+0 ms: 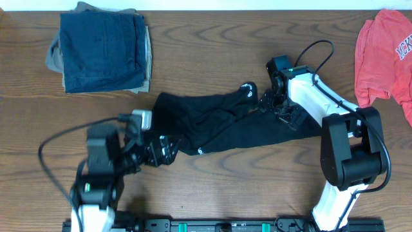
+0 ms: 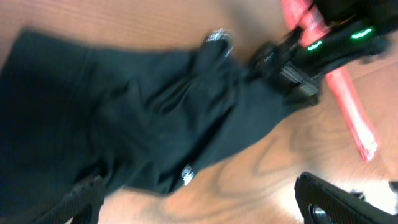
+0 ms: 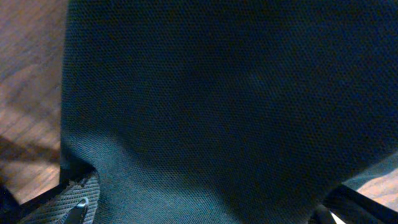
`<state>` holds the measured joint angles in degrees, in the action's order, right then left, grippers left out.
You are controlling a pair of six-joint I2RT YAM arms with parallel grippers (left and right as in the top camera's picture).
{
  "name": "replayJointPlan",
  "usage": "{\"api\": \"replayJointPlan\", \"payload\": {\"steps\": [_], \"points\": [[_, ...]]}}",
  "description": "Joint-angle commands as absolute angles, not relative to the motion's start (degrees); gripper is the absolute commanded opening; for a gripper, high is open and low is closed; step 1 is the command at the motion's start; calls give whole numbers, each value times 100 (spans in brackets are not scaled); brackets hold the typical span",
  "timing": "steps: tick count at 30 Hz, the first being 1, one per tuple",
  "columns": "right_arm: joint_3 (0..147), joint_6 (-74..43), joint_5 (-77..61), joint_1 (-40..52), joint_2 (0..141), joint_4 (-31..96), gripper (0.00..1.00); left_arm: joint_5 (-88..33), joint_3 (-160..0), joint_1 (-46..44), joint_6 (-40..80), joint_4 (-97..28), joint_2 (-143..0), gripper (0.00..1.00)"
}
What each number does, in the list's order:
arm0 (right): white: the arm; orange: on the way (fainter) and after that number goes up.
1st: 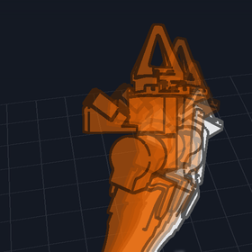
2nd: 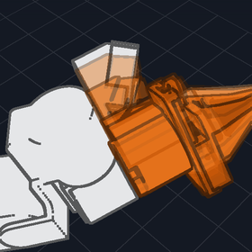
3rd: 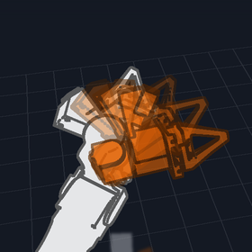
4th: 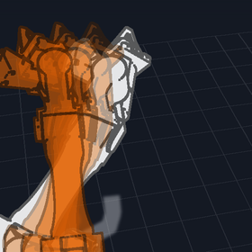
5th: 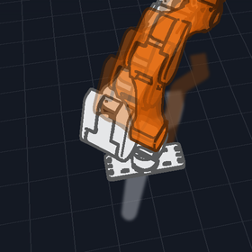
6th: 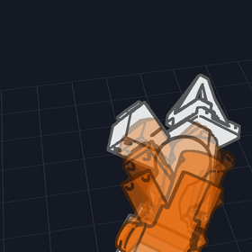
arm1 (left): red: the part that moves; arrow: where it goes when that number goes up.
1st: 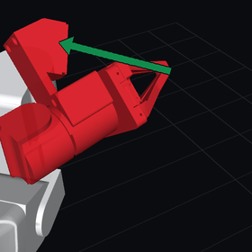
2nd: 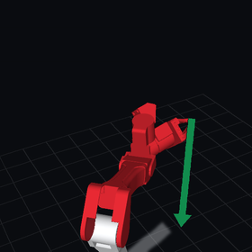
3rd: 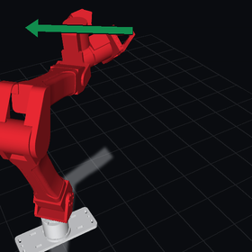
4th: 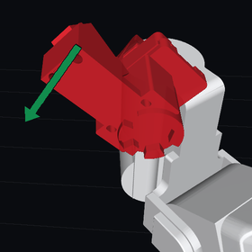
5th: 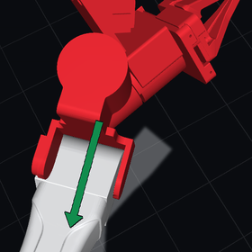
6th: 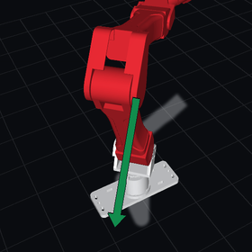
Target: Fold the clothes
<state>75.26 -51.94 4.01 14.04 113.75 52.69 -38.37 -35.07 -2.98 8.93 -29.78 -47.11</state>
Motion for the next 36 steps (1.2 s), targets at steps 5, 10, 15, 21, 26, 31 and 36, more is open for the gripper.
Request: {"api": "replayJointPlan", "payload": {"steps": [5,10,15,21,26,31,36], "points": [[7524,-5269,497,1319,11356,5218,99,-2198,-4552,-1365,475,-3592,-6257,98],[7524,-5271,521,1319,11356,5201,99,-1114,-4565,-2265,473,-3330,-6790,98],[7526,-5266,506,1317,11347,5207,99,-825,-4560,-2812,473,-2724,-7415,98],[7524,-5264,537,1319,11347,5236,99,-834,-4560,-2908,506,-1796,-8090,98],[7524,-5266,576,1319,11347,5221,99,-832,-4560,-2908,517,-1382,-8565,98],[7524,-5266,576,1330,11347,5216,99,-829,-4560,-2908,515,-972,-8962,98],[7524,-5266,578,1330,11347,5207,99,-829,-4560,-2908,515,-766,-9240,98]]}}
